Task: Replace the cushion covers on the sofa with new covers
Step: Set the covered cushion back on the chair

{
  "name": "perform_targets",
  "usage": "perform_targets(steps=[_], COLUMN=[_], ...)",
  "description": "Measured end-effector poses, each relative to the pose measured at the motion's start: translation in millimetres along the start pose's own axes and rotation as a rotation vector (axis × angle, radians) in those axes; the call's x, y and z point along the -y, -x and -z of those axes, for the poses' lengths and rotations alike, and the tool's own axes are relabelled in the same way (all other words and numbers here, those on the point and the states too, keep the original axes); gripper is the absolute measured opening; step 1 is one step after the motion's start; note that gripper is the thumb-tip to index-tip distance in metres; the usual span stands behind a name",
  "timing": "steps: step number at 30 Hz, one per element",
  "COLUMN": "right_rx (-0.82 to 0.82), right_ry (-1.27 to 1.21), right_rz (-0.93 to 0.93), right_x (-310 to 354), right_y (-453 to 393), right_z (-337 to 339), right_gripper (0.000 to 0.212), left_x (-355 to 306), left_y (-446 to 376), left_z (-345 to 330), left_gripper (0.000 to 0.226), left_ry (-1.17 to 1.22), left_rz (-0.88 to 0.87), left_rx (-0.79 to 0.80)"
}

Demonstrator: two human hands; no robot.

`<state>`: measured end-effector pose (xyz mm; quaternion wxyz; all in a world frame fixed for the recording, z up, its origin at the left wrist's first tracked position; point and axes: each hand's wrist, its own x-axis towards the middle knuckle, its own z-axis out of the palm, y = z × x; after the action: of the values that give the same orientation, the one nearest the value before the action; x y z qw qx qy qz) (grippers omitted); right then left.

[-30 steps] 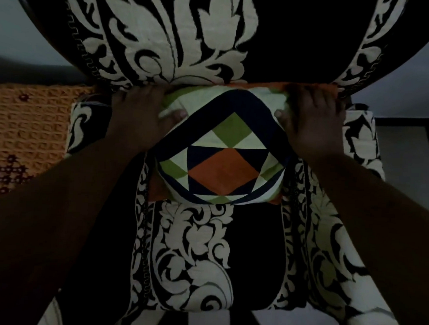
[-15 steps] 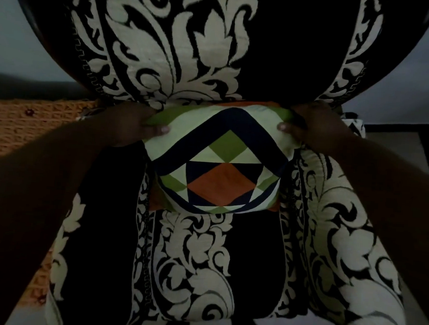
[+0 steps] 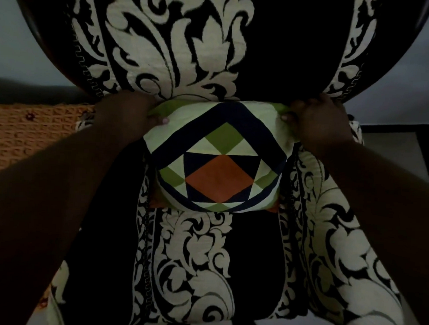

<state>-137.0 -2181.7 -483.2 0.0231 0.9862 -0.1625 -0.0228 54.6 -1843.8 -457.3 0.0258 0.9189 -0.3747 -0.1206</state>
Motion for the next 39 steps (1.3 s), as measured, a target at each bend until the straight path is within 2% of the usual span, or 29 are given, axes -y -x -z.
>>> perform_targets(steps=[3, 8, 12, 15, 19, 22, 25, 27, 30, 35, 39], right_rx=[-0.090, -0.029, -0.091, -0.043, 0.102, 0.088, 0.081, 0.072, 0.054, 0.092, 0.163], right_ry=[-0.030, -0.042, -0.231, -0.594, -1.107, -1.282, -1.385, -1.418, -1.484, -1.544, -1.525], right_rz=[-0.026, -0.206, -0.357, -0.339, -0.454, -0.560, -0.600, -0.595, -0.525, -0.412, -0.287], right_x=[-2, 23, 48, 71, 106, 126, 140, 145, 152, 160, 172], right_y=[3, -4, 13, 38, 82, 121, 156, 174, 200, 246, 277], right_z=[2, 0, -3, 11, 67, 110, 153, 180, 216, 256, 283], right_gripper=[0.034, 0.035, 0.051, 0.071, 0.073, 0.068, 0.065, 0.064, 0.063, 0.068, 0.061], left_x=[0, -19, -32, -47, -82, -100, -109, -121, -138, -160, -184], left_y=[0, 3, 14, 35, 88, 137, 189, 224, 271, 345, 406], left_z=[-1, -14, -20, -10, 25, 50, 79, 111, 145, 165, 176], left_gripper=[0.041, 0.038, 0.052, 0.070, 0.082, 0.088, 0.091, 0.083, 0.083, 0.083, 0.087], left_ry=[0.005, -0.097, 0.008, 0.291, 0.843, 1.022, 1.186, 1.281, 1.285, 1.264, 1.283], left_rz=[0.075, 0.211, 0.260, 0.318, 0.397, 0.494, 0.539, 0.549, 0.586, 0.628, 0.677], left_rx=[-0.048, -0.162, -0.204, -0.154, -0.062, 0.054, 0.089, 0.033, -0.056, -0.235, -0.383])
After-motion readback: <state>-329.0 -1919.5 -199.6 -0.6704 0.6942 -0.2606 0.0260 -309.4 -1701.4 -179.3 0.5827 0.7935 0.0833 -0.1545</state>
